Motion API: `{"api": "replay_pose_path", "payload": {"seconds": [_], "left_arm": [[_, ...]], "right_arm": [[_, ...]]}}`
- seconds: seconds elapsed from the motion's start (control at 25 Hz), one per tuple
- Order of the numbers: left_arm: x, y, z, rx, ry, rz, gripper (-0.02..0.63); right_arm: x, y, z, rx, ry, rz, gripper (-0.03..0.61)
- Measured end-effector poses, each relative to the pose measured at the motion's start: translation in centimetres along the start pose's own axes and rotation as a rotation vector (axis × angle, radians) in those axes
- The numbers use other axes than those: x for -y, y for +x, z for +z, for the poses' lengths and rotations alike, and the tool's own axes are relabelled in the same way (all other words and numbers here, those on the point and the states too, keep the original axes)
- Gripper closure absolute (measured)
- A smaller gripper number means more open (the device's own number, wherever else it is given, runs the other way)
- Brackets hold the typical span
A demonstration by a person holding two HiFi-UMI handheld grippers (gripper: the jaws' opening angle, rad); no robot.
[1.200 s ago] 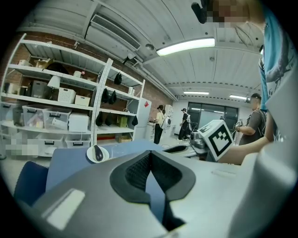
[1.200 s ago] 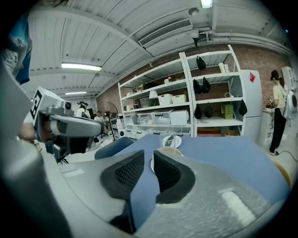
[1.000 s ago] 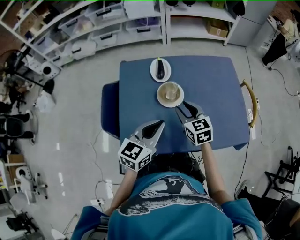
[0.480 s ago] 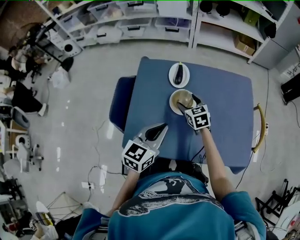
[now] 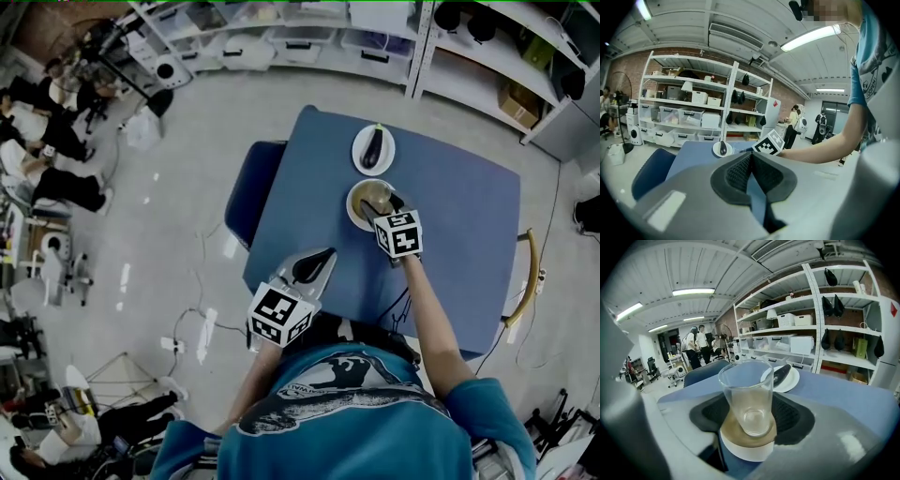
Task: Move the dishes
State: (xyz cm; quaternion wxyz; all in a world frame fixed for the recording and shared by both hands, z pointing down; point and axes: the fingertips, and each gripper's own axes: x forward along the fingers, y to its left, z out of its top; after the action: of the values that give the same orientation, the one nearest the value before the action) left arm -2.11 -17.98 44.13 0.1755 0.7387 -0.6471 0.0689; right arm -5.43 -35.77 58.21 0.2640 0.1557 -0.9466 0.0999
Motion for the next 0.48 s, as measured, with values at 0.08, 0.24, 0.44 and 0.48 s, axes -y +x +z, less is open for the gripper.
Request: {"api": "replay_pose_path", "payload": {"seconds": [0.08,0.24,0.44,0.48], "left_arm": [[-0.1,-0.2,0.0,0.003,-0.008,0.021,0.6],[-0.7,-0.8,-0.2,0.001,-0.013,0.056,0.6],[-1.0,-1.4,-0.5,0.002,-0.017,0.075,0.6],[-1.0,-1.4,-0.5,0.0,-0.017,0.075,0.6]], "right_arm": [[-0.1,0.0,0.0,0.005,-0.018,0.011,0.302],[-0.4,-0.3,-0.2,0.013,-0.041,0.014,0.304],[-1.1,-1.4,1.1,0.059,-0.047,0.037,0.304],[-1.2,-1.8,1.6,0.076,-0.045,0.041,0.304]]}}
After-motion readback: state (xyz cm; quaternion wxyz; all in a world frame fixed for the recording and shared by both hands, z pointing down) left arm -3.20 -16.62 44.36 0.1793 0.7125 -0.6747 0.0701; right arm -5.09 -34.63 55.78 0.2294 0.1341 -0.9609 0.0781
